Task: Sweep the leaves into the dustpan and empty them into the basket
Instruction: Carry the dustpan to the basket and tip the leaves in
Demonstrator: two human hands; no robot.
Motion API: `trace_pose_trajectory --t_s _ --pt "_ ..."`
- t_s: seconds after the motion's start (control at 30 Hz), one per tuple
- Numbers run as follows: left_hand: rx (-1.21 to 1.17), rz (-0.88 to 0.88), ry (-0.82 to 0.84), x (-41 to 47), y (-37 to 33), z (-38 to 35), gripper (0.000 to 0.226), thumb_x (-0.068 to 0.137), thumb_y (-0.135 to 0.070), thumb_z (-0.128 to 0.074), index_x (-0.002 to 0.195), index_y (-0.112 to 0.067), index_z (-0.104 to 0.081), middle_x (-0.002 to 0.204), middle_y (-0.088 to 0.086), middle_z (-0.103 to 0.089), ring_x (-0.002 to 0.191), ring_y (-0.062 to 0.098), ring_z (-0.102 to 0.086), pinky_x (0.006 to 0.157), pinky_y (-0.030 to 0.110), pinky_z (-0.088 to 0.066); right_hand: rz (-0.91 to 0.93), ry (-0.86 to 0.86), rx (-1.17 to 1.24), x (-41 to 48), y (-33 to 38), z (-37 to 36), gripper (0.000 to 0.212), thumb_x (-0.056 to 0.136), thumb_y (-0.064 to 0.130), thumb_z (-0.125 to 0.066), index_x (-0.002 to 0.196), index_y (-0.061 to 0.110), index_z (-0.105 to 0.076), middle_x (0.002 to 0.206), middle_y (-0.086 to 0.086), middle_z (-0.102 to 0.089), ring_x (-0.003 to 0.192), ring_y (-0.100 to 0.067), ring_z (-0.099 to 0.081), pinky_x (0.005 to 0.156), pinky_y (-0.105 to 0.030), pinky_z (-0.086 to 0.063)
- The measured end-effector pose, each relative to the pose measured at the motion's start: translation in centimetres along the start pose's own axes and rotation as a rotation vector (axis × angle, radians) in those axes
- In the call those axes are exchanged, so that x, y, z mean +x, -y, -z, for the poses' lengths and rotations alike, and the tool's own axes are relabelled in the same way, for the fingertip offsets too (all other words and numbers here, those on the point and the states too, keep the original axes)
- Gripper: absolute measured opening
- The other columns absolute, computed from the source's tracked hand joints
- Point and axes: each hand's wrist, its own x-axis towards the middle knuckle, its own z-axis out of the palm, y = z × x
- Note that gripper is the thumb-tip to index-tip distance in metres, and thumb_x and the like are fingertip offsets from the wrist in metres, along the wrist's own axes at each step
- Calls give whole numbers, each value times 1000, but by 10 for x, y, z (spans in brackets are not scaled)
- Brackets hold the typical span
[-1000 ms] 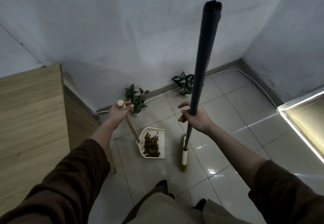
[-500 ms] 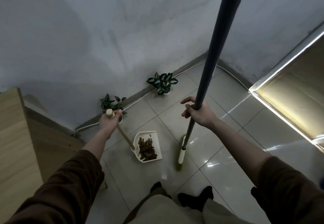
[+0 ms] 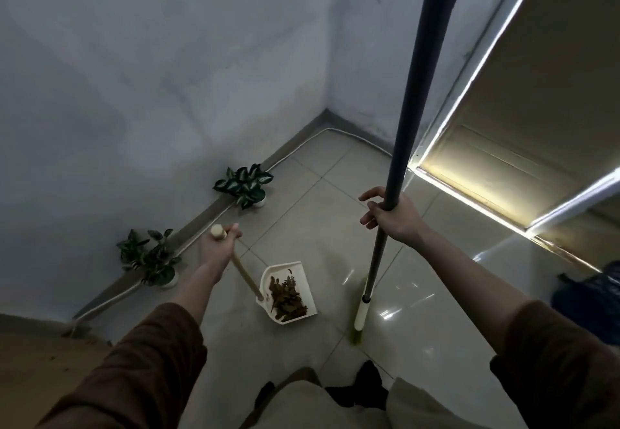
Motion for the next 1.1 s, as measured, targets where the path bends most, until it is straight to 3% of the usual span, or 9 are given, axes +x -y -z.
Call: trace_pose_trajectory --t_s 0.17,0.3,0.4,0.47,0.57,0.7,0.83,0.97,1.1 --pt "11 -38 67 -8 -48 -91 22 92 -28 -59 87 -9 -70 101 9 -69 93 18 -56 94 41 -47 -26 -97 58 4 -41 73 18 99 10 -48 104 16 -64 76 -11 -74 80 -32 -72 85 -47 -58" --pt "39 -85 96 -19 -90 -166 30 91 -33 -60 92 -6 -73 104 13 -71 101 32 -60 91 42 -49 -31 -187 60 2 -71 130 19 97 10 -49 104 18 -65 80 -8 -75 85 -30 -71 87 -47 -56" --pt "41 -126 147 -30 -123 -222 33 91 -36 -60 92 -6 -73 104 9 -72 104 28 -60 94 43 -47 -40 -252 58 -1 -94 172 20 97 10 -49 103 20 -66 86 -6 -75 88 -34 -68 86 -46 -56" --pt "42 -166 186 -39 -143 -260 35 91 -38 -59 94 -6 -73 103 7 -72 101 22 -60 94 38 -48 -49 -306 76 -3 -110 199 20 97 10 -49 102 20 -66 88 -6 -75 88 -35 -68 83 -43 -55" --pt "47 -244 229 -52 -172 -310 31 91 -37 -59 88 -10 -74 99 5 -72 90 14 -58 82 22 -39 -63 -380 98 -6 -135 237 21 96 9 -50 99 22 -66 89 -4 -74 86 -28 -68 80 -39 -55" --pt "57 -296 347 -65 -206 -374 29 90 -41 -58 72 -21 -70 97 5 -73 99 26 -64 94 36 -48 -110 -492 127 -14 -168 282 24 95 8 -51 94 27 -66 88 -3 -74 86 -18 -68 79 -35 -54" --pt "6 -370 450 -81 -241 -435 26 89 -37 -62 66 -27 -66 92 10 -73 97 27 -67 97 46 -49 -172 -604 163 -24 -200 320 21 96 9 -51 97 23 -68 88 -3 -74 88 -19 -68 81 -38 -55" --pt "-20 -443 543 -99 -273 -500 22 90 -36 -60 72 -25 -66 83 -1 -73 94 20 -68 97 44 -50 -214 -701 193 -36 -232 358 21 96 10 -52 99 23 -68 91 -1 -73 90 -21 -68 79 -37 -55" --pt "-3 -539 596 -119 -304 -563 28 90 -39 -59 65 -28 -68 90 4 -75 98 18 -67 96 32 -47 -259 -789 226 -42 -263 398 21 96 6 -53 96 22 -67 95 -5 -72 91 -19 -68 80 -37 -55"
